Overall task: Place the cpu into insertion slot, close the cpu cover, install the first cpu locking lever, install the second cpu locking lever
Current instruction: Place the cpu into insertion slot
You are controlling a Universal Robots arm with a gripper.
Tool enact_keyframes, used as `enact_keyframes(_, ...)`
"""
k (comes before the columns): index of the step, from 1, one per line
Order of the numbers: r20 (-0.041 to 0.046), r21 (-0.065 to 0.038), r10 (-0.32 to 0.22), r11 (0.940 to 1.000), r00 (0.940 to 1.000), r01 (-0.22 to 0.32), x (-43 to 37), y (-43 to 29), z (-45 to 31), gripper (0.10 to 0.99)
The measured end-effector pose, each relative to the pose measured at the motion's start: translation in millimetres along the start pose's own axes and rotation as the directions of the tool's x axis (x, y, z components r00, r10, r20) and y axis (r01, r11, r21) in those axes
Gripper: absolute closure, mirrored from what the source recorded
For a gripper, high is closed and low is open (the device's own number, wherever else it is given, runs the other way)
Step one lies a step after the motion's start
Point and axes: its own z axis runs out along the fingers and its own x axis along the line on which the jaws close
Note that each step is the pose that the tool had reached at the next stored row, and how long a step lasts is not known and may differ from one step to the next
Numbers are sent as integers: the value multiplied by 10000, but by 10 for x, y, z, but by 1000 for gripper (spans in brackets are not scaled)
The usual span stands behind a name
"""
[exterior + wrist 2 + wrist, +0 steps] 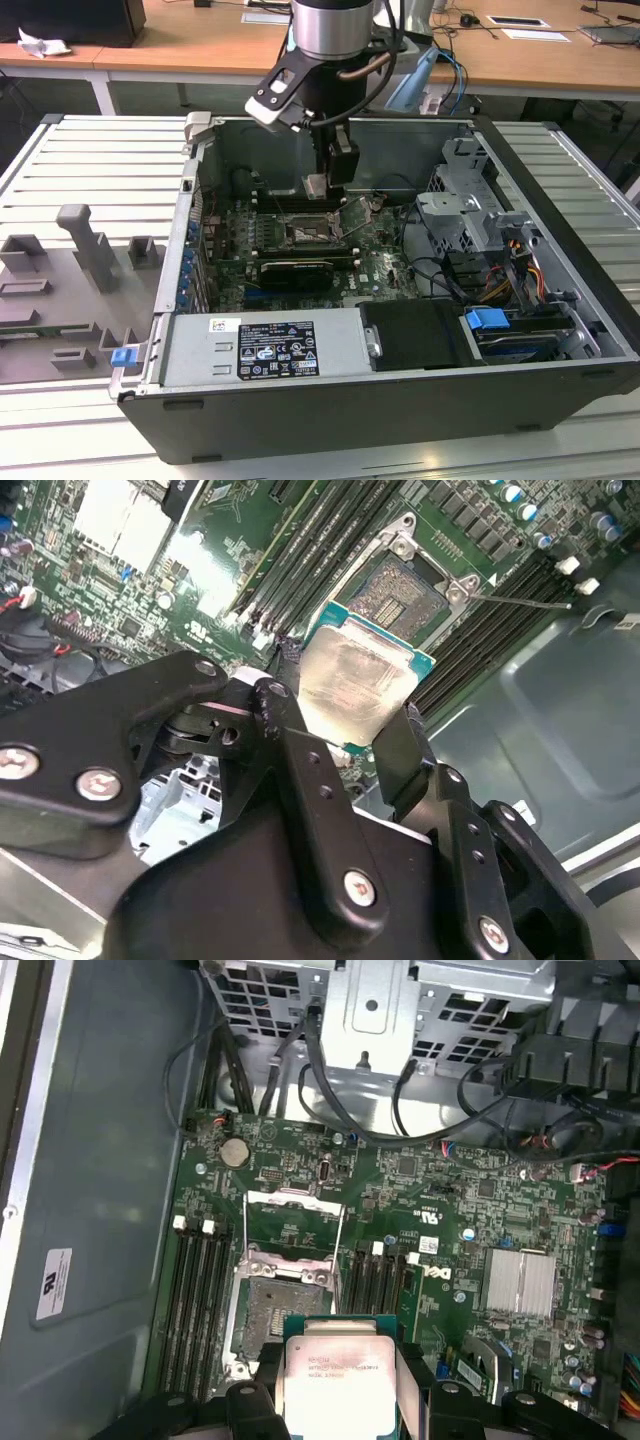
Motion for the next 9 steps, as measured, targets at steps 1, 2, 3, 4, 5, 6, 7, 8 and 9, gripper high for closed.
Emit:
enact_keyframes(1,7,-2,84,10000,10000,-84,0,0,4,553)
enact_keyframes(2,13,-3,164,9999,9999,-164,0,-1,9,553)
enact_keyframes(3,20,-5,247,9997,9997,-247,0,-2,20,553)
enact_keyframes(4,24,-5,301,9995,9995,-301,-1,-2,30,553)
enact_keyframes(5,27,-5,310,9995,9995,-310,-1,0,35,553)
enact_keyframes(6,29,-6,316,9995,9995,-316,-1,1,40,553)
enact_keyframes(7,32,-5,320,9995,9995,-320,-2,1,48,553)
enact_keyframes(8,33,-5,324,9995,9995,-324,-2,1,57,553)
enact_keyframes(9,34,-5,330,9995,9994,-330,-2,0,64,553)
